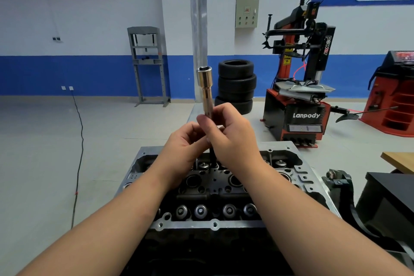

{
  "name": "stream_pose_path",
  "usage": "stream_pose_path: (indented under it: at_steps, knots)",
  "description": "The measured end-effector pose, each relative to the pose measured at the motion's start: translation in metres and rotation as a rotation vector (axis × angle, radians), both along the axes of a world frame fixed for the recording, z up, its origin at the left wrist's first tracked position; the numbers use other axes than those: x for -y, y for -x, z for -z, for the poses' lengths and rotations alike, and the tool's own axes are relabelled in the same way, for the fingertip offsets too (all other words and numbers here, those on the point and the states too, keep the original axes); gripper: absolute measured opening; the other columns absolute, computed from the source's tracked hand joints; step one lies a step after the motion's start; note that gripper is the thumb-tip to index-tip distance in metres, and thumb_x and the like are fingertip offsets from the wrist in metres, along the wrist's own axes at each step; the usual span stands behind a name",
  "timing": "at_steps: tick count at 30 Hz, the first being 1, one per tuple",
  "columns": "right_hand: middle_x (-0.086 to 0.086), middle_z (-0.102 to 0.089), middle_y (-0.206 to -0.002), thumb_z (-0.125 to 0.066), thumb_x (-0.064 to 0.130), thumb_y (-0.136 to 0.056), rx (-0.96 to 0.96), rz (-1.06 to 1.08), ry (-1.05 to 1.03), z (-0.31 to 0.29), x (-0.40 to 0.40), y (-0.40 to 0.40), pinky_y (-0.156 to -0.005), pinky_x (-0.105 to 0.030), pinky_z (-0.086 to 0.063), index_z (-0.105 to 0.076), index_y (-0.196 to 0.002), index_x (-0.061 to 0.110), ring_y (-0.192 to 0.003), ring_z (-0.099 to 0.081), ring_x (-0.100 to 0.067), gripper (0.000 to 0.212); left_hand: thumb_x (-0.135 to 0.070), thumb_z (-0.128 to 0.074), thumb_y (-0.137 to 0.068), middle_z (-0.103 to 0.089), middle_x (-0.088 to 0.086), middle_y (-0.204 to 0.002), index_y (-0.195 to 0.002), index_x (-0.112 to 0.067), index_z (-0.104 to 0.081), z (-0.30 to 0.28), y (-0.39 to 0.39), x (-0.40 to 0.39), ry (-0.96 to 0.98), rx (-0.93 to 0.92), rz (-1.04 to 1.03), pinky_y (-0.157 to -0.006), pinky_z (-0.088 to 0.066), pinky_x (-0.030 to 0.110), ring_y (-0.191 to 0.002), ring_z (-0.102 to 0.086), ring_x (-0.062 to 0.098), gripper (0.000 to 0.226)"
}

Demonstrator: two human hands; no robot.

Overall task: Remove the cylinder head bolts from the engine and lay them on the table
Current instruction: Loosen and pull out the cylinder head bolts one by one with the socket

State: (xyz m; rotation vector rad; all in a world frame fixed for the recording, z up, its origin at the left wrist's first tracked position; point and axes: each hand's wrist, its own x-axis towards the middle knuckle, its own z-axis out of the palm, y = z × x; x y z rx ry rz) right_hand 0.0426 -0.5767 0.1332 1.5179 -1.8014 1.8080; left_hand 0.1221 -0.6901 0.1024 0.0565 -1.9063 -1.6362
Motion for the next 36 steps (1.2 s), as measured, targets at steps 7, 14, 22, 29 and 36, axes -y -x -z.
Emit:
stream_pose_path:
  at_steps: [7, 14, 22, 29, 36]
  knots:
    - [0.006, -0.071, -0.094, -0.055, 0.029, -0.101, 0.055, -0.100, -0.026, -0.0009, -0.0018, -0.0023, -0.076, -0.029, -0.059, -0.064, -0.106, 0.021, -0.089, -0.068, -0.007, 0.013, -0.049, -0.060, -0.099, -0.076, 0.000, -0.120, -0.121, -0.035, -0.074, 0.0012, -0.0017, -0.0007, 0.026, 0.013, 0.020, -0.102, -0.054, 0.043, -0.118, -0.069, 0.020, 0.030]
    - [0.012, -0.068, -0.084, -0.066, 0.031, -0.095, 0.013, -0.002, -0.014, -0.0004, -0.0009, -0.0001, -0.076, -0.033, -0.057, -0.061, -0.093, 0.030, -0.084, -0.067, -0.005, 0.006, -0.043, -0.069, -0.094, -0.077, 0.001, -0.116, -0.119, -0.035, -0.074, -0.0017, -0.0019, -0.0027, 0.016, -0.019, 0.047, -0.089, -0.058, 0.029, -0.113, -0.072, 0.018, 0.027]
    - [0.007, -0.072, -0.092, -0.061, 0.033, -0.097, 0.060, -0.066, -0.023, -0.0006, -0.0011, -0.0029, -0.082, -0.043, -0.058, -0.067, -0.104, 0.022, -0.089, -0.069, -0.010, 0.015, -0.045, -0.068, -0.096, -0.078, -0.002, -0.114, -0.116, -0.038, -0.073, -0.0012, -0.0027, -0.0058, 0.075, -0.025, -0.002, -0.087, -0.058, 0.030, -0.111, -0.073, 0.016, 0.022]
    - [0.013, -0.068, -0.085, -0.065, 0.028, -0.097, 0.009, -0.014, -0.018, 0.0008, 0.0011, 0.0002, -0.072, -0.023, -0.056, -0.061, -0.093, 0.031, -0.083, -0.067, -0.004, 0.006, -0.050, -0.064, -0.096, -0.076, -0.004, -0.119, -0.117, -0.043, -0.074, -0.0008, -0.0040, -0.0045, 0.015, -0.022, 0.020, -0.092, -0.058, 0.032, -0.116, -0.070, 0.016, 0.024]
    - [0.006, -0.072, -0.091, -0.052, 0.031, -0.101, 0.059, -0.055, -0.046, -0.0006, -0.0010, -0.0019, -0.081, -0.035, -0.057, -0.063, -0.098, 0.030, -0.089, -0.067, -0.008, 0.012, -0.038, -0.066, -0.098, -0.076, 0.002, -0.118, -0.118, -0.032, -0.072, 0.0008, -0.0041, -0.0031, 0.023, -0.021, 0.016, -0.092, -0.057, 0.028, -0.115, -0.071, 0.018, 0.023]
